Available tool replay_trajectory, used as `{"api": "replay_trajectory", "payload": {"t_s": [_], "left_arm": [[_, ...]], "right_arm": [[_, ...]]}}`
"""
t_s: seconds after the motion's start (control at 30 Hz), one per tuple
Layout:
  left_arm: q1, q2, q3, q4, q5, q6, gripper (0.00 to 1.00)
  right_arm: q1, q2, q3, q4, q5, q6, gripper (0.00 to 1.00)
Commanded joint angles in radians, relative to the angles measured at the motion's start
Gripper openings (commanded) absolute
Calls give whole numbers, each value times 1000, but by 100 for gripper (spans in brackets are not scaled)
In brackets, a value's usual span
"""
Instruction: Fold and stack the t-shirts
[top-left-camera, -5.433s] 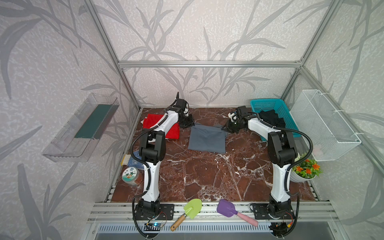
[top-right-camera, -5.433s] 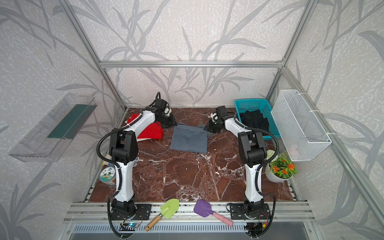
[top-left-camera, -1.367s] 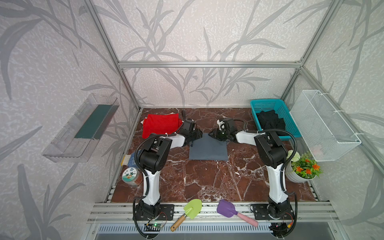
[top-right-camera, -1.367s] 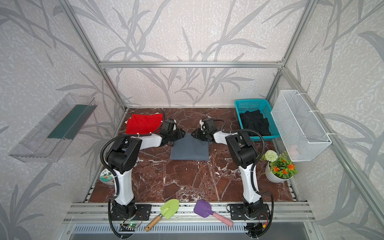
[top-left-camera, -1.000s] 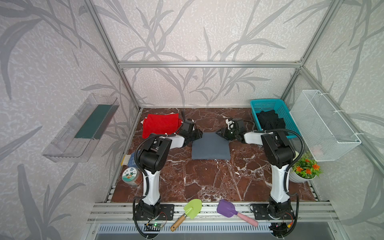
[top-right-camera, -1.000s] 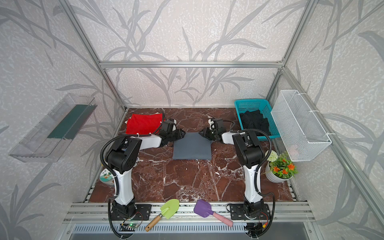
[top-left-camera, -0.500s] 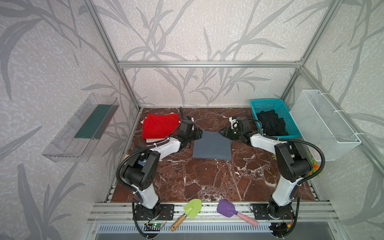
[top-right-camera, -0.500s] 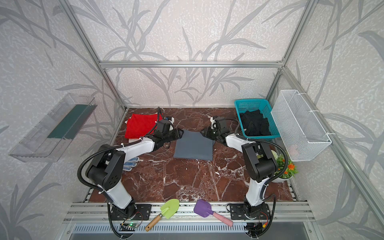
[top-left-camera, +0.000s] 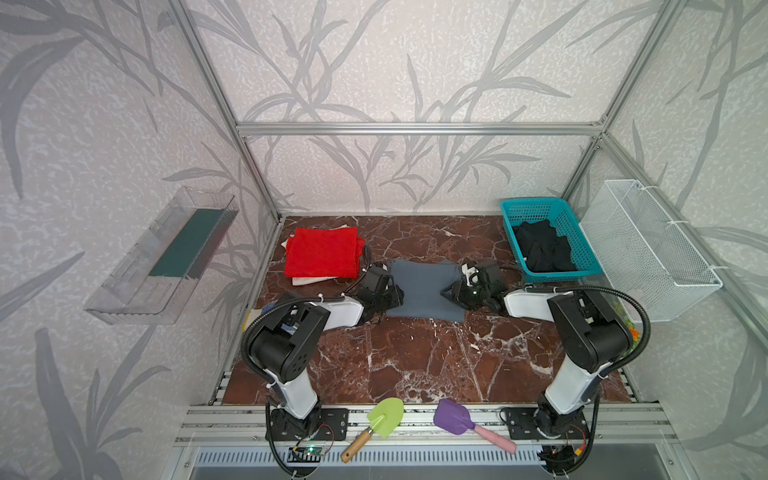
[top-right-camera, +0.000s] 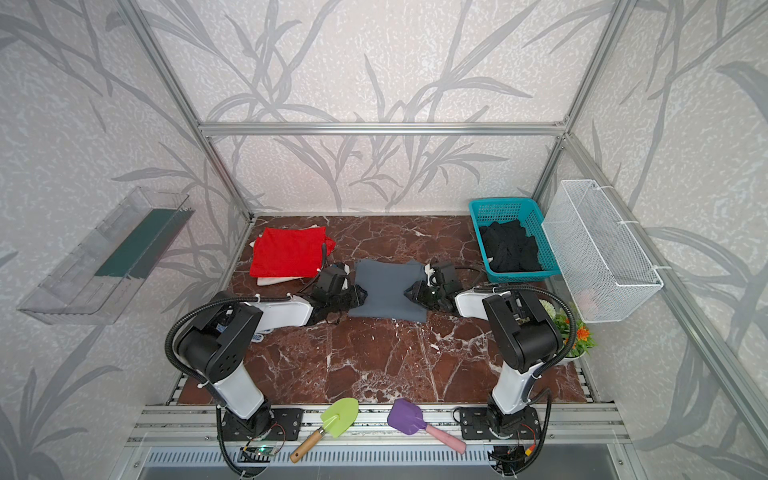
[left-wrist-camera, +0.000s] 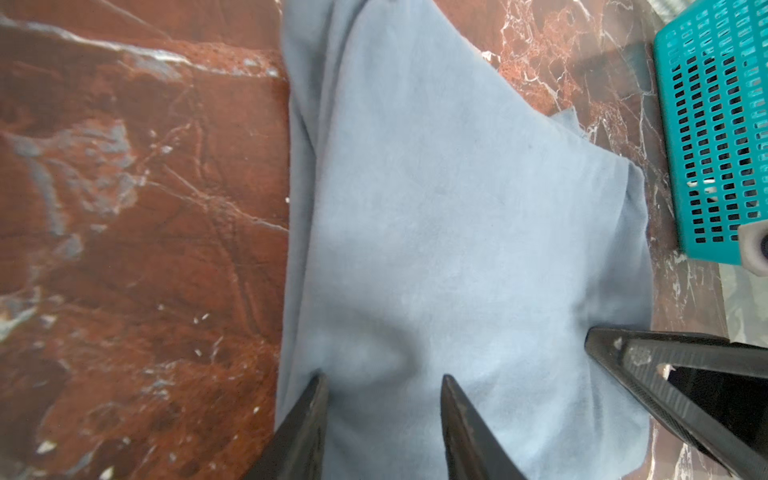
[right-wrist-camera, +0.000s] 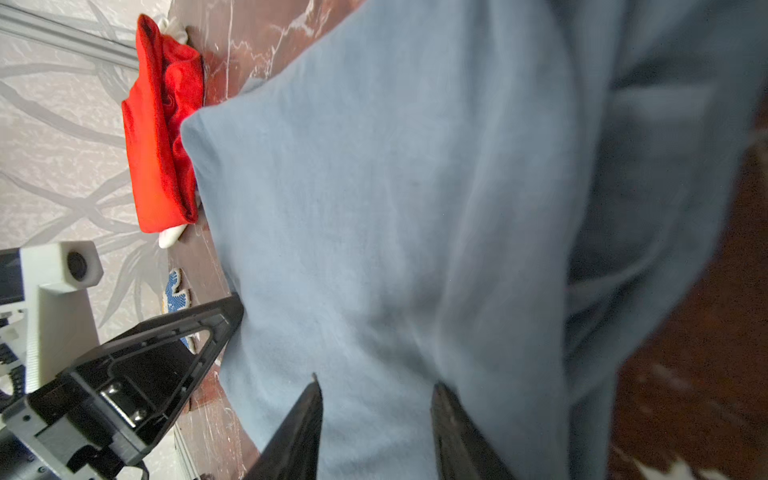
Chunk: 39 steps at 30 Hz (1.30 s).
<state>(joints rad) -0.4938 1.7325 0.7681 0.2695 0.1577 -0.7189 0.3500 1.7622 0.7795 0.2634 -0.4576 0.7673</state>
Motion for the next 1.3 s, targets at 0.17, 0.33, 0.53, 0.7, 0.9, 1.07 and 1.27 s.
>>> {"api": "replay_trajectory", "payload": {"t_s": [0.17,0.33,0.53,0.7,0.9,1.07,1.27], "left_arm": [[5,-73,-66,-33,-37,8,45],[-49,-194,-36,-143,-66,34,45],[-138,-160,5,-83,29,-33,46],[-206,-30,81,-5,74,-75,46],[-219,76,113,64,123,-109,46],[-219,106,99,48,134,-90,46],[-178,39,-27,48,109,-68,46]], "right_arm": [[-42,-143,-29,-138,48,-79,45],[-13,-258,-20,-220,40,-81,45],[71,-278,-88,-116,10,21,46],[75,-203,-137,-20,-9,66,46],[59,-171,-149,-95,21,51,46],[12,-164,-170,-154,12,26,46],[-29,-147,-175,-185,-11,-13,46]]}}
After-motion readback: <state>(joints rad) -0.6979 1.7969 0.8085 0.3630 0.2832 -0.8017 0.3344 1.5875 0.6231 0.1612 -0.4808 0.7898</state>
